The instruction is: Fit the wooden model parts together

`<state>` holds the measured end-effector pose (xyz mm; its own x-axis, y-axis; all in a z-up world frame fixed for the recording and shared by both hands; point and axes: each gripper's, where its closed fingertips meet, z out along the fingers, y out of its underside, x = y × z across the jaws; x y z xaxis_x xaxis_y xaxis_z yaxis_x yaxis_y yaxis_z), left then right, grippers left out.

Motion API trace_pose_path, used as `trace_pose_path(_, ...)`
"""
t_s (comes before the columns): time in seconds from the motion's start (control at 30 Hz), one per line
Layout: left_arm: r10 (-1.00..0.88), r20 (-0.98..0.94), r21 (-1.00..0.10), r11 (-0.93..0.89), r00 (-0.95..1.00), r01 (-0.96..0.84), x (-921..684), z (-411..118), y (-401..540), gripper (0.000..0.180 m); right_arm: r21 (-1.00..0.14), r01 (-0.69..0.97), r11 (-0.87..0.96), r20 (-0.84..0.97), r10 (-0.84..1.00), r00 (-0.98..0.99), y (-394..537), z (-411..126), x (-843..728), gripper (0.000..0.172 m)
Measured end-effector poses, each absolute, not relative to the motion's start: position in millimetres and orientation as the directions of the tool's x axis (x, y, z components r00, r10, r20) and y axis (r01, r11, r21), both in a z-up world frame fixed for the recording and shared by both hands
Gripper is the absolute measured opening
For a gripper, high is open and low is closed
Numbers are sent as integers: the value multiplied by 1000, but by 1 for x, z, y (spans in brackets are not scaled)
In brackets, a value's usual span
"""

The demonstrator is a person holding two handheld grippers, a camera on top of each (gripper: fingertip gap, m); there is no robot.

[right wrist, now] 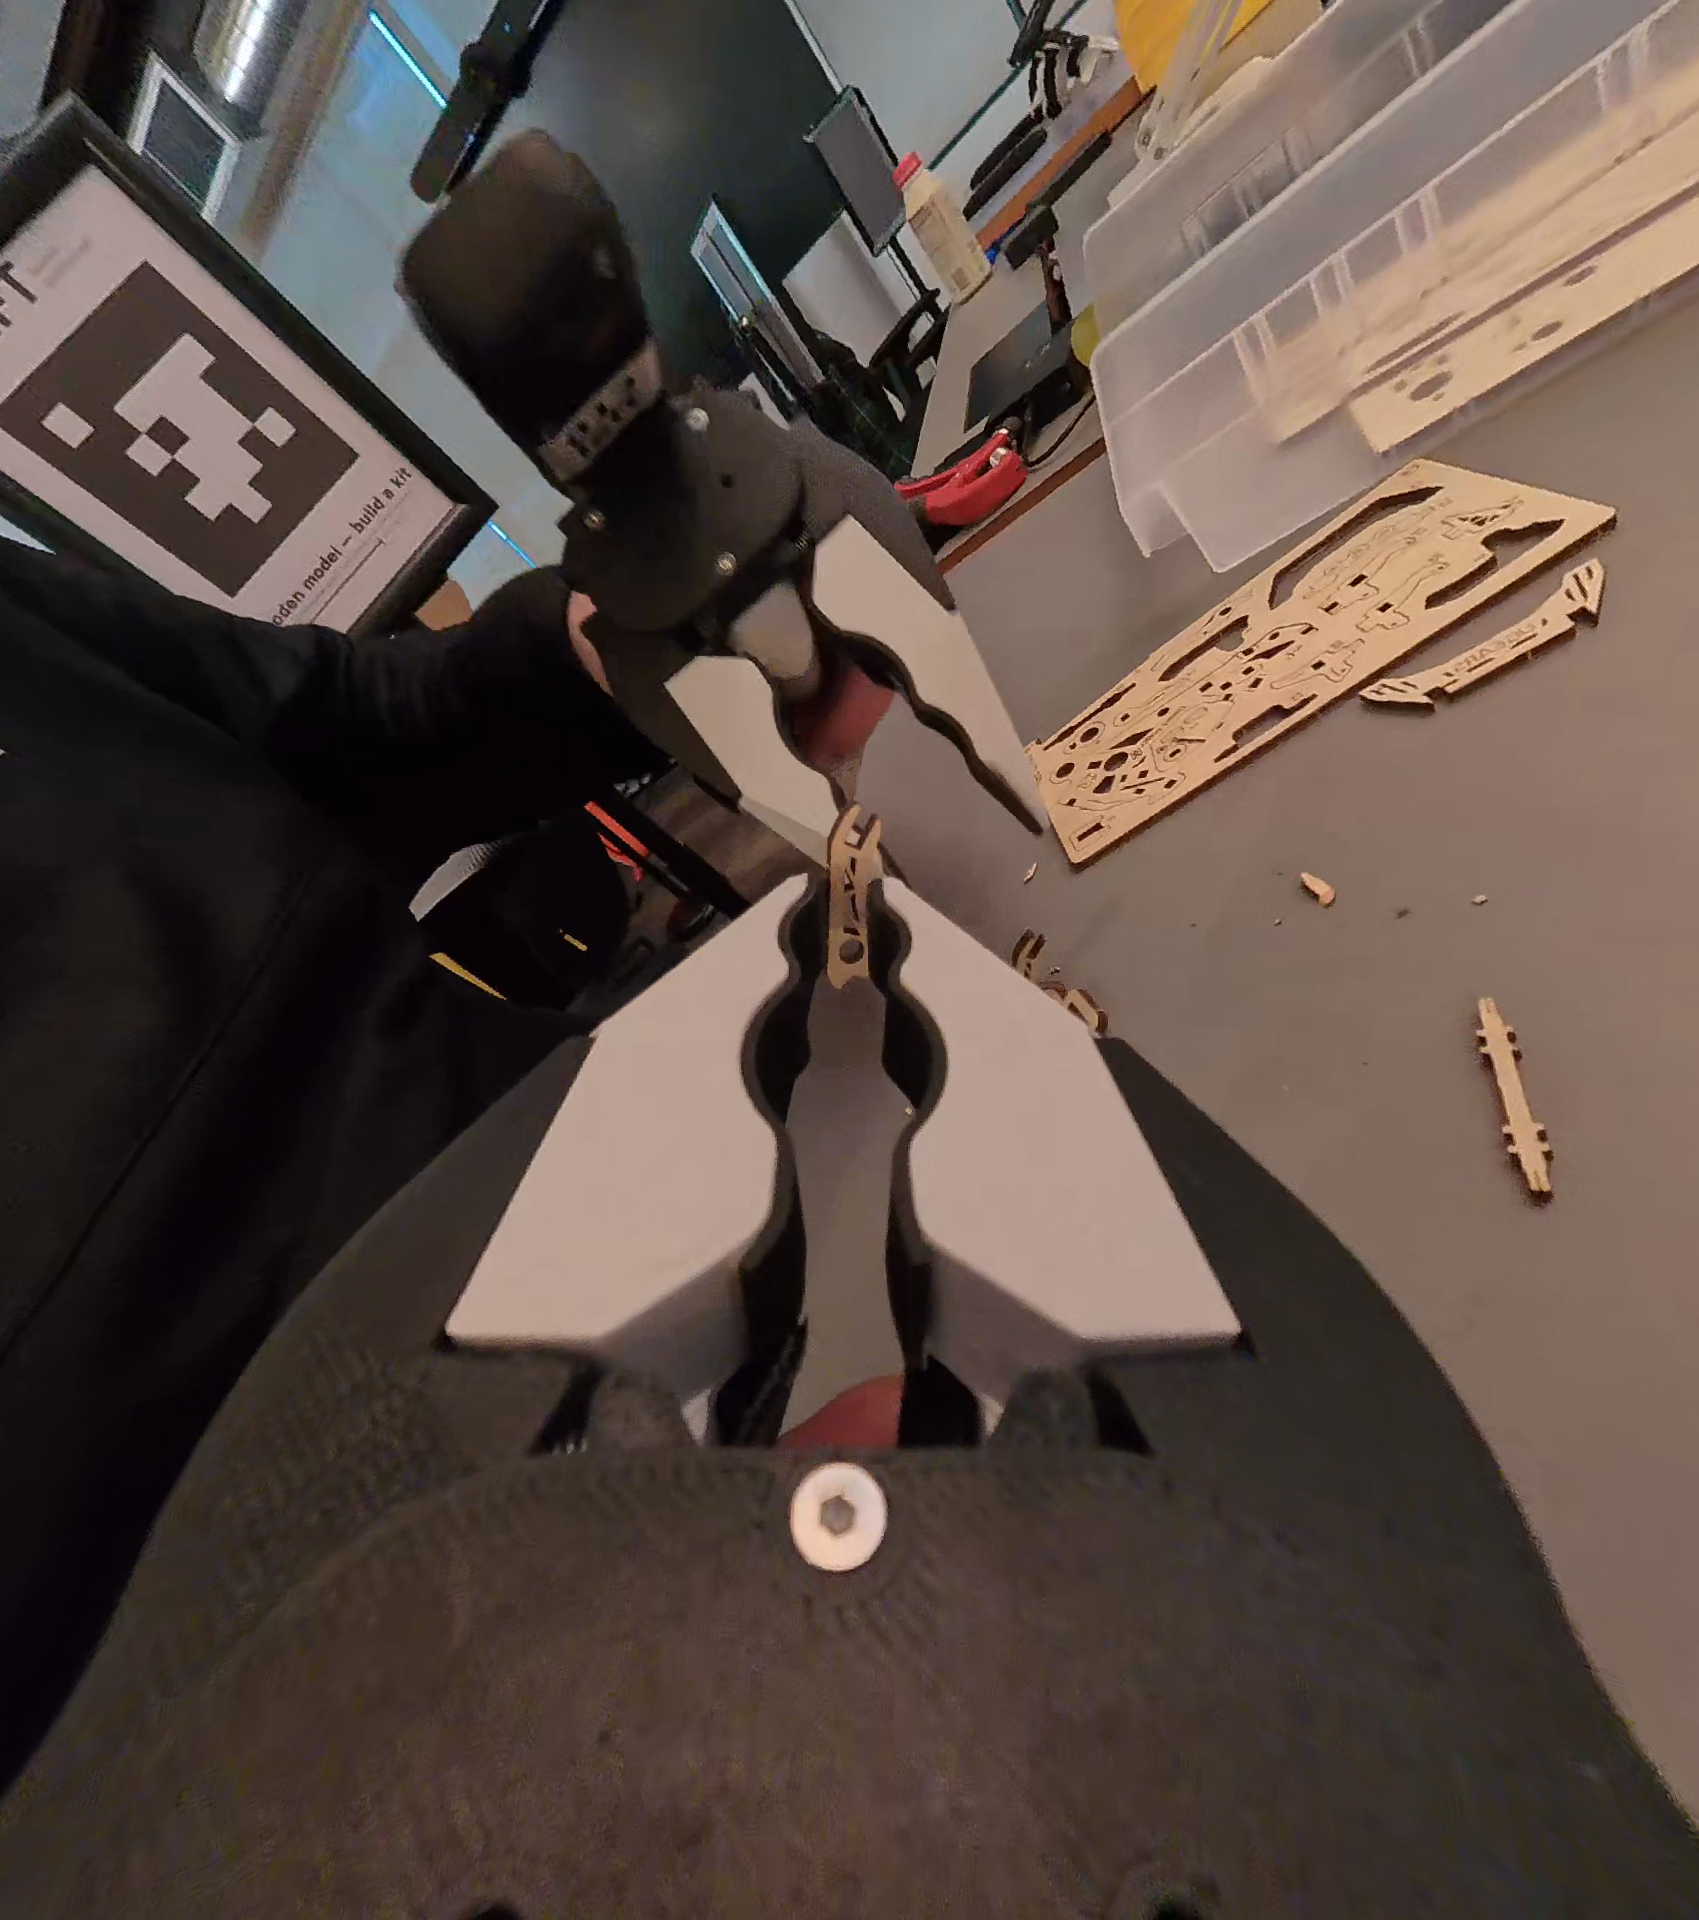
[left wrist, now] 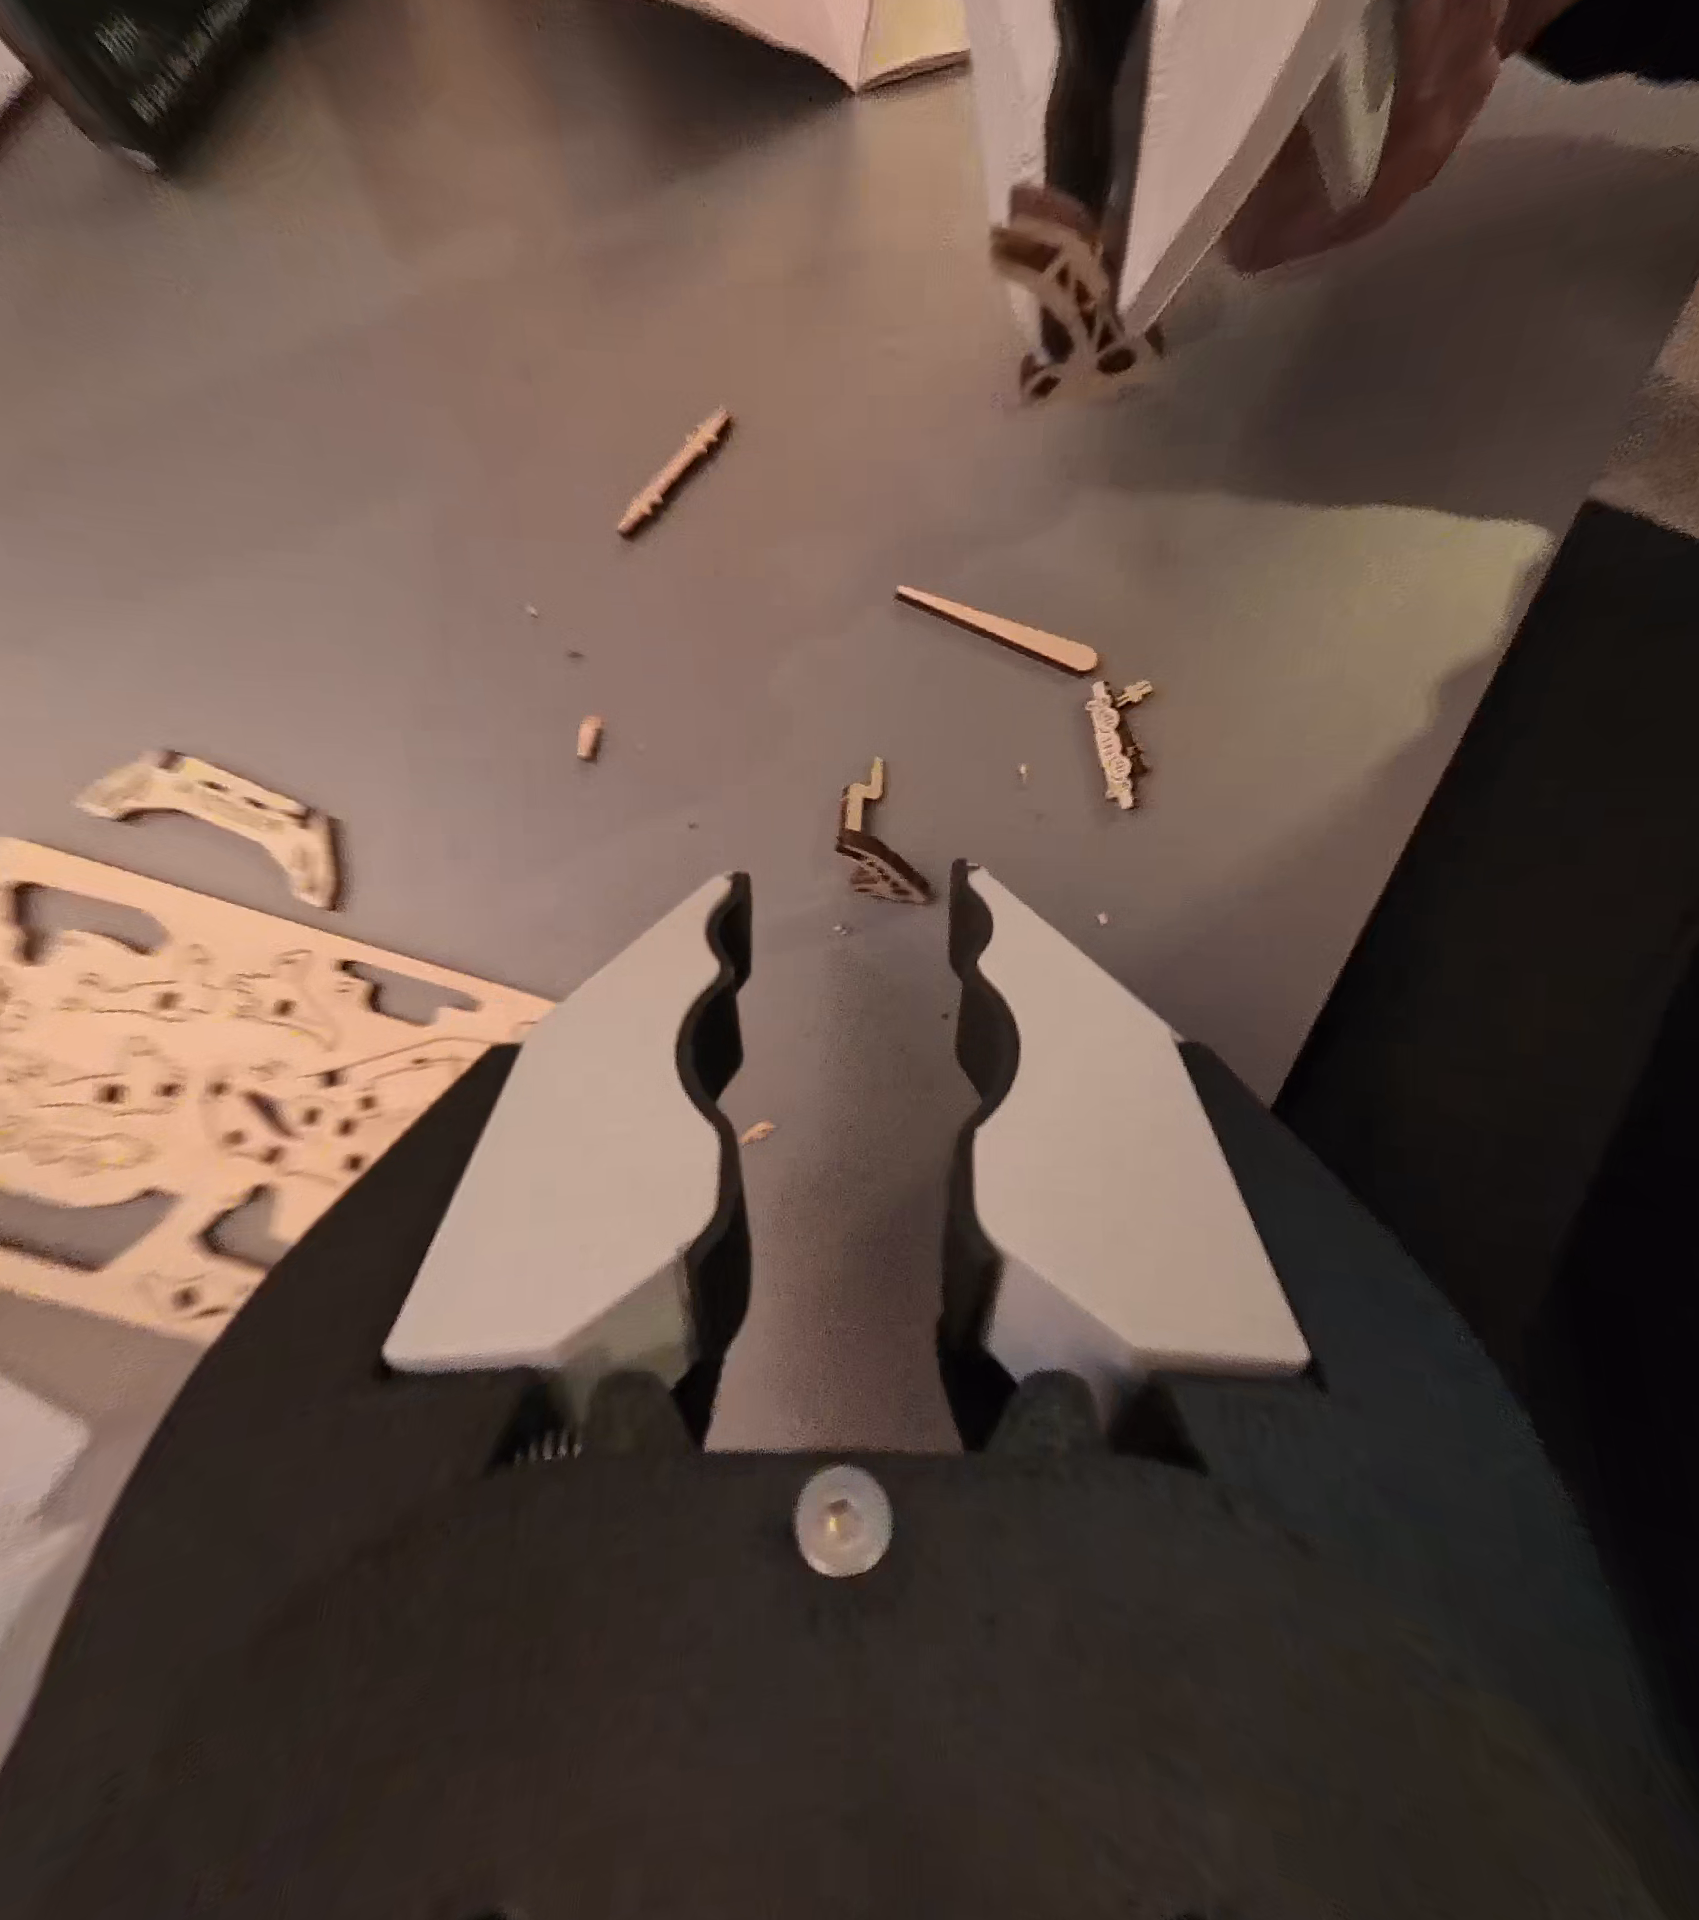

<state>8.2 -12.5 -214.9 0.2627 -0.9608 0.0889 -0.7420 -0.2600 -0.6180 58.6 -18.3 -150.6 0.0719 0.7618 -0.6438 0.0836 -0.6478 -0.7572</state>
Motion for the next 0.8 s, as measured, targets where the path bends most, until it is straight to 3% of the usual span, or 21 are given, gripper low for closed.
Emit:
trace_pose_path(0.03,-956,130,-615,-286,263,-735,10,-221,-16,37,-756,79,-650,-646,760,70,-18,-152,59,5)
trace_pose_path(0.23,-931,206,-626,-362,302,-690,17,-238,-17,30,-753,60,-656,-653,755,63,-18,-155,60,5)
trace_pose_path(0.57,-938,187,-643,-342,293,-686,25,-244,-18,9,-743,42,-668,-666,744,48,-16,-158,60,5)
trace_pose_path(0.8,-933,208,-679,-354,294,-643,29,-237,-15,6,-731,-35,-682,-682,731,4,-13,-148,62,5)
